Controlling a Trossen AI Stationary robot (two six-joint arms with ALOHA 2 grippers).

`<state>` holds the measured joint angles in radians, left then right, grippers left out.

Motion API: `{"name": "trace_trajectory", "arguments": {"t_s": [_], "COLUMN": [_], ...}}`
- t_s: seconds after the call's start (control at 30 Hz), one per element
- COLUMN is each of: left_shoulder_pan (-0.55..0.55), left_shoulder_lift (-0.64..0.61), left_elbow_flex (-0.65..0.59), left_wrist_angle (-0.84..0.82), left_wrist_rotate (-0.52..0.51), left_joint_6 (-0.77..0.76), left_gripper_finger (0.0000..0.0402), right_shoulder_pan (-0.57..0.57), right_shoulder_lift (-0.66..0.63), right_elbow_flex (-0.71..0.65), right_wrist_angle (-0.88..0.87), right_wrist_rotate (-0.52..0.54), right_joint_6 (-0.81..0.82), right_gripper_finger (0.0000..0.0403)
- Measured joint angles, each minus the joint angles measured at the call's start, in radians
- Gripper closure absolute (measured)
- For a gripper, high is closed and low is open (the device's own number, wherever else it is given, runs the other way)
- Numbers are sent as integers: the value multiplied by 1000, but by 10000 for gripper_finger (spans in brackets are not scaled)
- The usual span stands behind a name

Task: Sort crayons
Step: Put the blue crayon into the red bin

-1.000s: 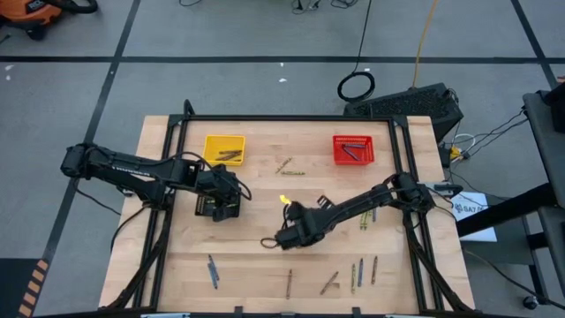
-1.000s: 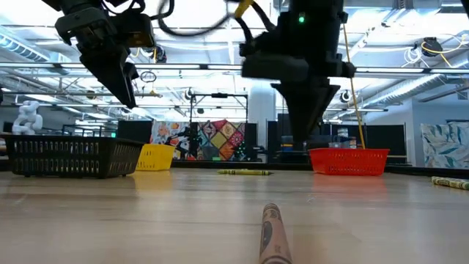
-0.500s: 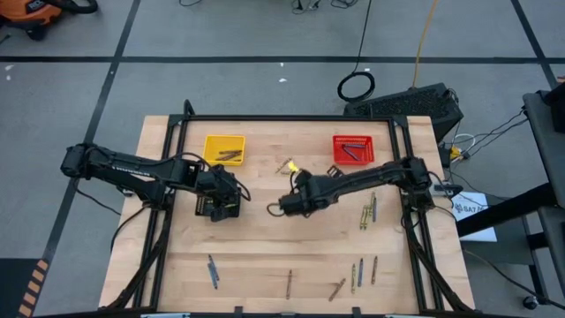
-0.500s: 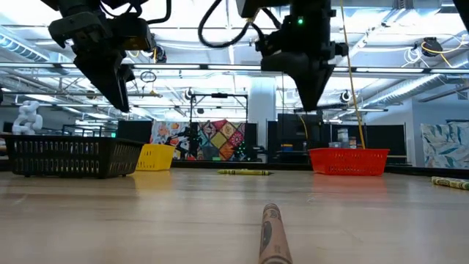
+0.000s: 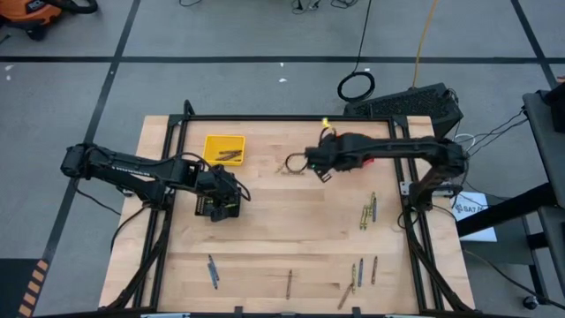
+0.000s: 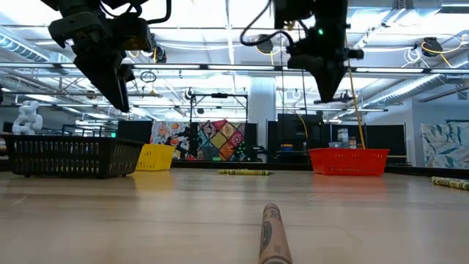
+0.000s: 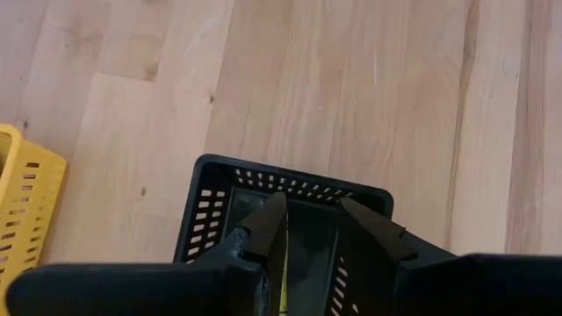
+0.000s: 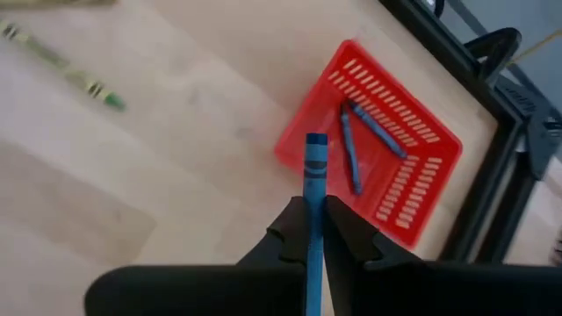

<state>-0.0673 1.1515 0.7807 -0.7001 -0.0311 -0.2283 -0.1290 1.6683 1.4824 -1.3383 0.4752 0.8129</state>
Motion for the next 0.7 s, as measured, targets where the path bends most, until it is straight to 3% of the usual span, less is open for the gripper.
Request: {"name": "trace_trajectory", "arguments": {"t_s": [0.23, 0.4, 0.57, 0.7], "left_shoulder_pan": [0, 0, 0, 0], "left_shoulder_lift": [0, 0, 0, 0], "left_elbow_flex": [0, 0, 0, 0], "left_wrist_angle": [3, 3, 3, 3], "left_wrist_rotate": [0, 0, 0, 0], "left_joint_6": [0, 0, 7, 7], "left_gripper_finger": [299, 299, 299, 299], "right_shoulder_pan": [-148, -256, -340, -385], "right_shoulder_lift": [-90, -91, -90, -89], "right_elbow_flex": [-182, -248, -301, -330], "right_wrist_angle": [184, 285, 396, 438], "right_wrist_rotate": [-35, -39, -127, -137], "right_joint_6": [-100, -185, -278, -301], "right_gripper_finger": [403, 403, 403, 403]}}
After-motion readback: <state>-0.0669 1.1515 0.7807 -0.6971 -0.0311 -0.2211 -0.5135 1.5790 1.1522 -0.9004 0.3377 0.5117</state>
